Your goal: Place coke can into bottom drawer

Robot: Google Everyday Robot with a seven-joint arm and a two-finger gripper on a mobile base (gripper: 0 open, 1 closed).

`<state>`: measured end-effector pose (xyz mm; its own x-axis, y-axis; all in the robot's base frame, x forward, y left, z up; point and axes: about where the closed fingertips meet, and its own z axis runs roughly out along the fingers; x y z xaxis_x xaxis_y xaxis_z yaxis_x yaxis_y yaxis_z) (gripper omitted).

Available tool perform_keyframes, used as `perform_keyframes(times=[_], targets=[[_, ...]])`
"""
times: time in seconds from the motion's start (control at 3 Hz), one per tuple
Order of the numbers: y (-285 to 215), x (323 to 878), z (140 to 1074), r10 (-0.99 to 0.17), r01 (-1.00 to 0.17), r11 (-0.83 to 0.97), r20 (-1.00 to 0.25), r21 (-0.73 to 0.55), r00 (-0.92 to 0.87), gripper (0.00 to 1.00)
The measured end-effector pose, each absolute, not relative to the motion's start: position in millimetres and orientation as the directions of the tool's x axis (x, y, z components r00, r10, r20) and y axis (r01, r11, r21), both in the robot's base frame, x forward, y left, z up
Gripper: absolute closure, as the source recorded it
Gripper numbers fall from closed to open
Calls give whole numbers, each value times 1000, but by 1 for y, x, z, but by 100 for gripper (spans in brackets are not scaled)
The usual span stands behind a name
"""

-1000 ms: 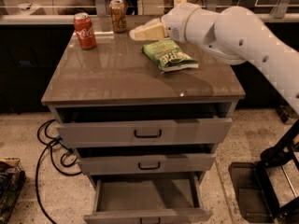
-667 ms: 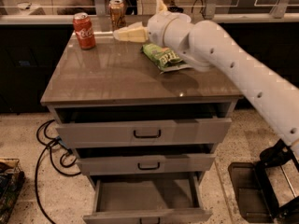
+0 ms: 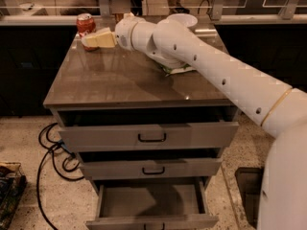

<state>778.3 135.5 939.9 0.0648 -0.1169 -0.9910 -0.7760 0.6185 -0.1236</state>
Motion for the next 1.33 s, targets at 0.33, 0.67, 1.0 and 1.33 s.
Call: perform_keyframes(times=[0.33,0.67,1.0,1.33], targets=[[154,791,919,-146,-803,590,-989,-88,0,0],[159,843,903,-91,-814,579,-996,-51,-2,0],[159,843,903,-91,-814,578,-996,-51,-2,0],[175,846,900,-111,-821,568,-994,-65,2,0]])
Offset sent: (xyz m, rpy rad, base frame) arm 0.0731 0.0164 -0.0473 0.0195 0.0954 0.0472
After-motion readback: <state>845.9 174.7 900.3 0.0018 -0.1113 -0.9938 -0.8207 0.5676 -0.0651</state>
